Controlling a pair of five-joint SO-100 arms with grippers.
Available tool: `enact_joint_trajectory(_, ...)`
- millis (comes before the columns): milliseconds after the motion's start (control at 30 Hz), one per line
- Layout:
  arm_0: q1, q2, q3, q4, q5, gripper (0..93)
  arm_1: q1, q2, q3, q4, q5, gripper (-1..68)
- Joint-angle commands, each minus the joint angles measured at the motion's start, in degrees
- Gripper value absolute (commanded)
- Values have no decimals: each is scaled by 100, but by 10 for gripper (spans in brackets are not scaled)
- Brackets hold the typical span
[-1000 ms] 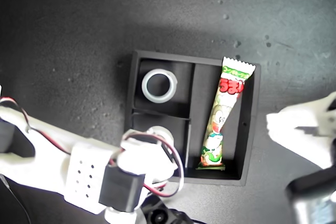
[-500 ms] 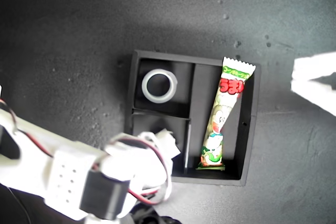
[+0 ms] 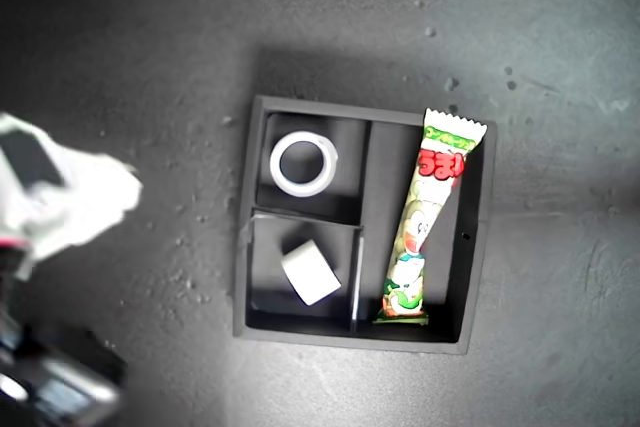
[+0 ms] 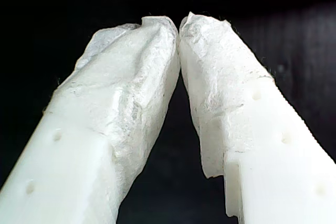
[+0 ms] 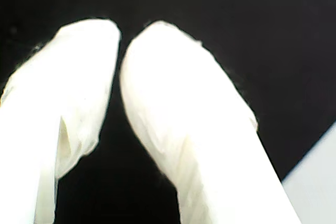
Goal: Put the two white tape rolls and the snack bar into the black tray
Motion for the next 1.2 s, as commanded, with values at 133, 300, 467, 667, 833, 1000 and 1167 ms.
enact_joint_trajectory(133, 229, 2417, 3331, -1485, -633, 2, -316, 3111, 5581, -2153, -413, -7)
enact_joint_trajectory(300, 598, 3779, 5599, -2549, -1063, 1, -545, 4658, 8323, -3190, -879, -7)
enact_joint_trajectory(467, 1037, 4939, 7049, -2830, -1477, 1, -598, 6205, 10230, -3454, -1204, -6)
enact_joint_trajectory(667, 1371, 5396, 7963, -2988, -1758, 1, -387, 7128, 11865, -3454, -1046, -6)
enact_joint_trajectory(833, 1477, 6152, 8754, -2953, -1907, 1, -369, 7128, 12454, -3340, -914, -4)
enact_joint_trajectory(1000, 1512, 6882, 9650, -3050, -1828, 29, -633, 7075, 12454, -2285, -308, -1)
enact_joint_trajectory(1167, 1564, 6882, 10011, -3006, -2065, 48, -492, 7066, 12454, -2276, -2435, 0)
